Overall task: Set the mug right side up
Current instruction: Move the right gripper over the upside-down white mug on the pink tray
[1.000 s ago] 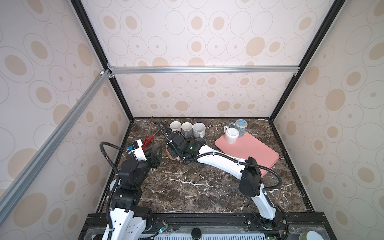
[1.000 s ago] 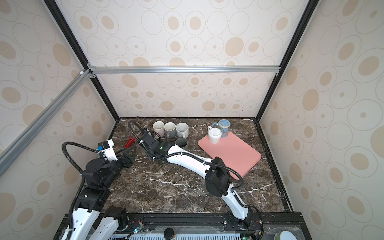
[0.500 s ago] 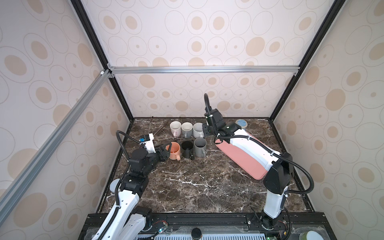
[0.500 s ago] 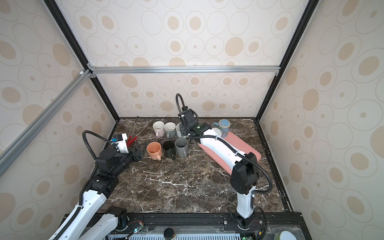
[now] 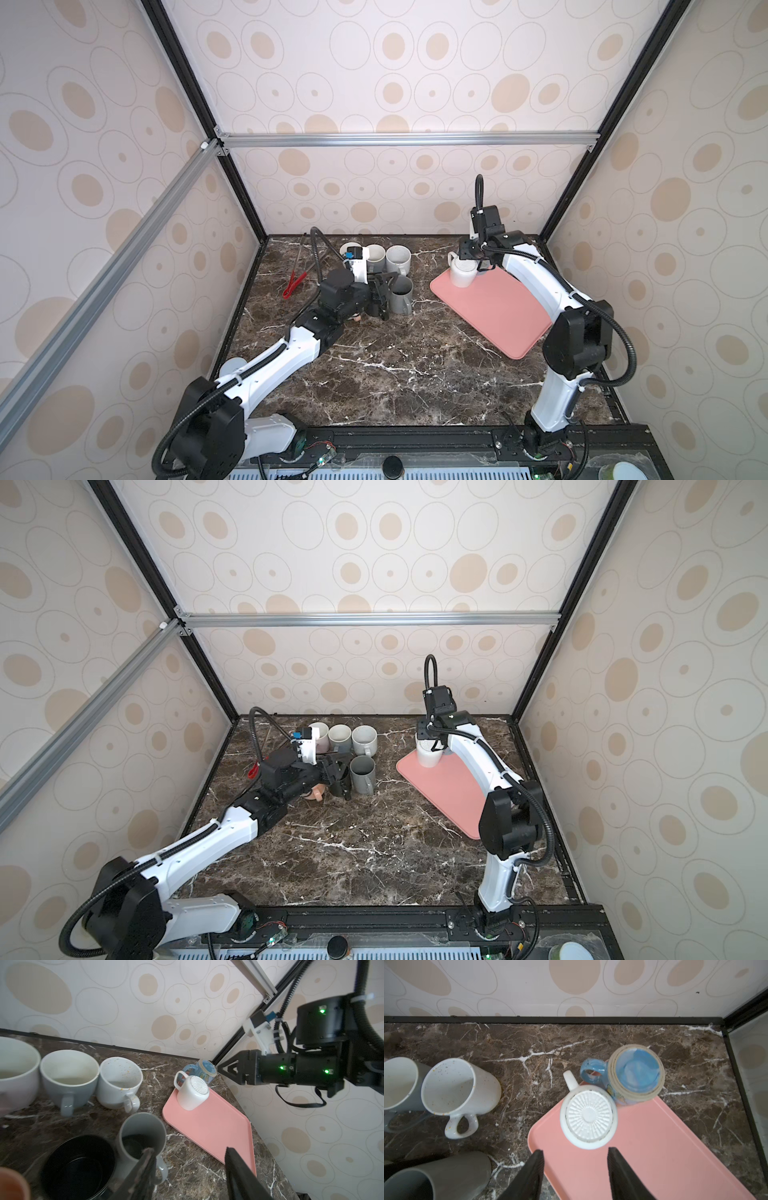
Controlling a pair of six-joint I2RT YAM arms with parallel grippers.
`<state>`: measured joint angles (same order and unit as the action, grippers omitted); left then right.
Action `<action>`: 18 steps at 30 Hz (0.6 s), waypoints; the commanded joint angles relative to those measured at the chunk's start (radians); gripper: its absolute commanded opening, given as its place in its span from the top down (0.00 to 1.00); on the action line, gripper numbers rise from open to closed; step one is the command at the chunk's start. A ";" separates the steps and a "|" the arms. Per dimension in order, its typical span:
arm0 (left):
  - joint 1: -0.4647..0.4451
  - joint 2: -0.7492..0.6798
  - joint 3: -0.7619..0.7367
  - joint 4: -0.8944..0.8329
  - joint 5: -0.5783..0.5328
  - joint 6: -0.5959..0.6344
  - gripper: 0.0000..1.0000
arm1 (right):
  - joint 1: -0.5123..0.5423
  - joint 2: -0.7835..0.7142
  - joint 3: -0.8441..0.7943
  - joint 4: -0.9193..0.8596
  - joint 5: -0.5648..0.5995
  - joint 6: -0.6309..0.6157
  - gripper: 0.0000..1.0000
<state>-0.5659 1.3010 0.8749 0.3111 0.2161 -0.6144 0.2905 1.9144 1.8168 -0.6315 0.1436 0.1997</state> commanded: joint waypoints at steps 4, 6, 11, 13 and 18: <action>-0.052 0.116 0.127 0.115 -0.006 0.036 0.47 | 0.007 0.258 0.300 -0.184 -0.068 -0.094 0.49; -0.058 0.150 0.153 0.118 -0.001 0.040 0.47 | 0.007 0.310 0.354 -0.190 -0.077 -0.106 0.48; -0.065 0.215 0.195 0.116 0.021 0.047 0.47 | 0.007 0.378 0.381 -0.163 -0.050 -0.135 0.47; -0.065 0.239 0.206 0.120 0.030 0.048 0.47 | 0.007 0.403 0.395 -0.165 -0.024 -0.147 0.47; -0.066 0.297 0.241 0.124 0.055 0.051 0.47 | 0.007 0.475 0.472 -0.206 0.049 -0.171 0.46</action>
<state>-0.6239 1.5787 1.0618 0.4034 0.2459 -0.5861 0.2962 2.3573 2.2383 -0.7948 0.1360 0.0650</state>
